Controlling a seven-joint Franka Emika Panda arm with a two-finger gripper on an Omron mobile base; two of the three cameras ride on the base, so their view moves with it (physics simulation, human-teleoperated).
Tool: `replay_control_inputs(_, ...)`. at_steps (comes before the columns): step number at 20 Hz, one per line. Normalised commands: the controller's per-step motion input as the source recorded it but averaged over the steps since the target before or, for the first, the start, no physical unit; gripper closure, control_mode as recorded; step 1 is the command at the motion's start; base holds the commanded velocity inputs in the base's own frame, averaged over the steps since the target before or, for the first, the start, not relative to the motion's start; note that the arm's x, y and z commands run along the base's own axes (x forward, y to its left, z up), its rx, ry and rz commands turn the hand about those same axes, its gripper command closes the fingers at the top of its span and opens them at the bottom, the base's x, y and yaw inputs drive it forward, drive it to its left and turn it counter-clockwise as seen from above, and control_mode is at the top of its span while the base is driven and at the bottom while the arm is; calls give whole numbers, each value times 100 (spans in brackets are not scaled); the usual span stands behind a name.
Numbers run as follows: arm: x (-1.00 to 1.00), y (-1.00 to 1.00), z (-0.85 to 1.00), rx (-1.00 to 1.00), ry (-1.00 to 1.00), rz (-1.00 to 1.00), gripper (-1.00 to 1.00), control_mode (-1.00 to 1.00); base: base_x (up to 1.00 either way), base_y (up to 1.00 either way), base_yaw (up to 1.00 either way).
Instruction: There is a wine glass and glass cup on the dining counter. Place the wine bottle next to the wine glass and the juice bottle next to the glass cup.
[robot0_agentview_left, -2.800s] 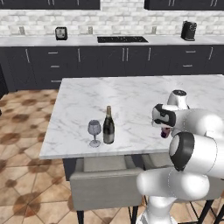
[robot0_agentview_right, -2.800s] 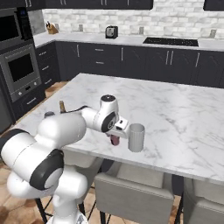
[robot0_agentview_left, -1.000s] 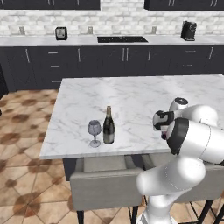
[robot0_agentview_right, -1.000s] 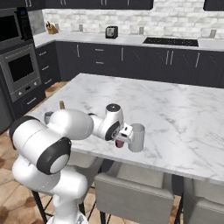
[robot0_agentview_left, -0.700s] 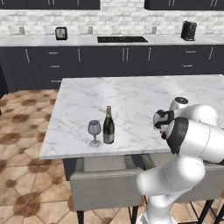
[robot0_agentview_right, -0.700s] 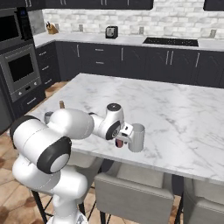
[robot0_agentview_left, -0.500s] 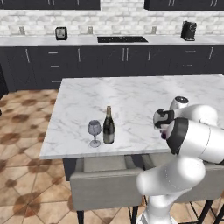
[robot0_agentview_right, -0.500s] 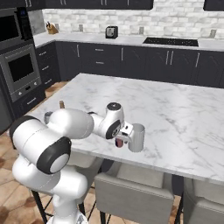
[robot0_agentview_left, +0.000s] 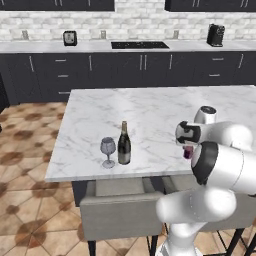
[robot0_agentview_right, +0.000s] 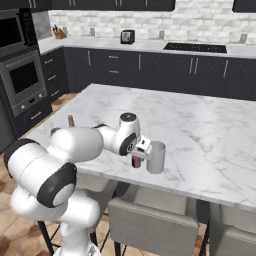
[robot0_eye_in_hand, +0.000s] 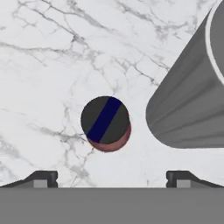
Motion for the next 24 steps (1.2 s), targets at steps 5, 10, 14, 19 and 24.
replay_control_inputs(5,-20,6,24,0,0,-2,-100,-100,0,0,0)
replay_control_inputs(10,-33,6,27,0,0,-4,-100,-100,0,0,0)
replay_control_inputs(14,-47,11,23,1,0,-2,-100,-100,0,0,0)
replay_control_inputs(19,-55,16,19,0,0,0,-100,-100,0,0,0)
replay_control_inputs(24,-57,29,14,0,-5,0,-100,-100,0,0,0)
